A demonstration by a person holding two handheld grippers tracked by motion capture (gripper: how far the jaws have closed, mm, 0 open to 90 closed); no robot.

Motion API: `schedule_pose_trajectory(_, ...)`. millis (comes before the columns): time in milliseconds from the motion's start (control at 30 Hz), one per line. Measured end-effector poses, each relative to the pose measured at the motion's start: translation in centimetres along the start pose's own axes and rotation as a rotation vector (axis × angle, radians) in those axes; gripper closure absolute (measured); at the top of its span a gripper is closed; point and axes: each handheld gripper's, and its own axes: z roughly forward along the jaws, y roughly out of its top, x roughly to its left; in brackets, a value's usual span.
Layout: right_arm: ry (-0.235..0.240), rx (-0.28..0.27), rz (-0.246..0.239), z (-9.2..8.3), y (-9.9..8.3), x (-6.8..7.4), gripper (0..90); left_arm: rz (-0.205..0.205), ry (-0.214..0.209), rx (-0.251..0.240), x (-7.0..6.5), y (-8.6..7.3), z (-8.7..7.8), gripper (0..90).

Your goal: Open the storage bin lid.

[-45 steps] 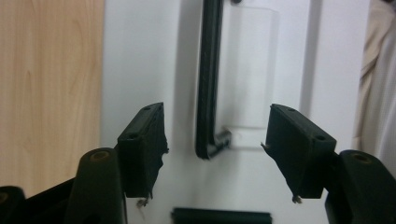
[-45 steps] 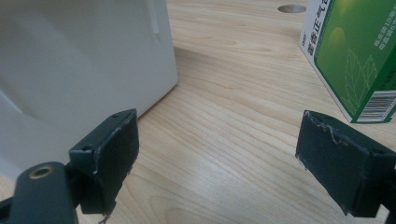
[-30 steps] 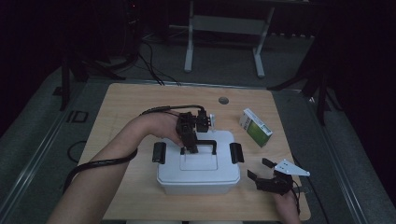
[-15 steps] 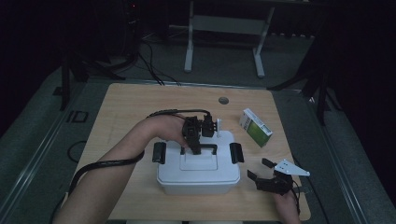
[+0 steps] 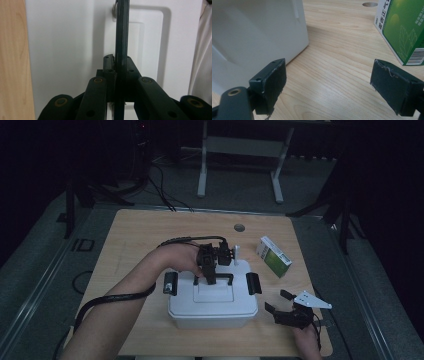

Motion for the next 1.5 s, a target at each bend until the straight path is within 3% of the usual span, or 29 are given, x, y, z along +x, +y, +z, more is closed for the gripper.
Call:
schedule_pose_trajectory(333,0.000,0.000,-0.003,0.0,0.0,0.0,13.0,0.023,0.009,-0.043,-0.5,-0.5,-2.6,84.0)
schedule_pose_trajectory(700,0.000,0.001,0.004,0.0,0.0,0.0,13.0,0.002,0.053,-0.083,-0.7,-3.2,-4.9,84.0)
schedule_pose_trajectory(967,-0.001,0.007,0.000,0.1,0.0,0.0,13.0,-0.033,0.067,-0.073,-0.6,-6.0,-5.8,84.0)
schedule_pose_trajectory(1233,-0.002,0.010,0.001,0.2,-0.1,0.0,13.0,-0.079,0.073,-0.095,-0.3,-8.9,-6.4,84.0)
schedule_pose_trajectory(1367,-0.002,0.010,0.003,0.2,0.0,0.0,13.0,-0.111,0.075,-0.113,-0.4,-10.5,-6.5,84.0)
schedule_pose_trajectory(1500,-0.003,0.010,0.004,0.2,0.0,0.0,13.0,-0.149,0.078,-0.099,-0.2,-12.4,-6.4,84.0)
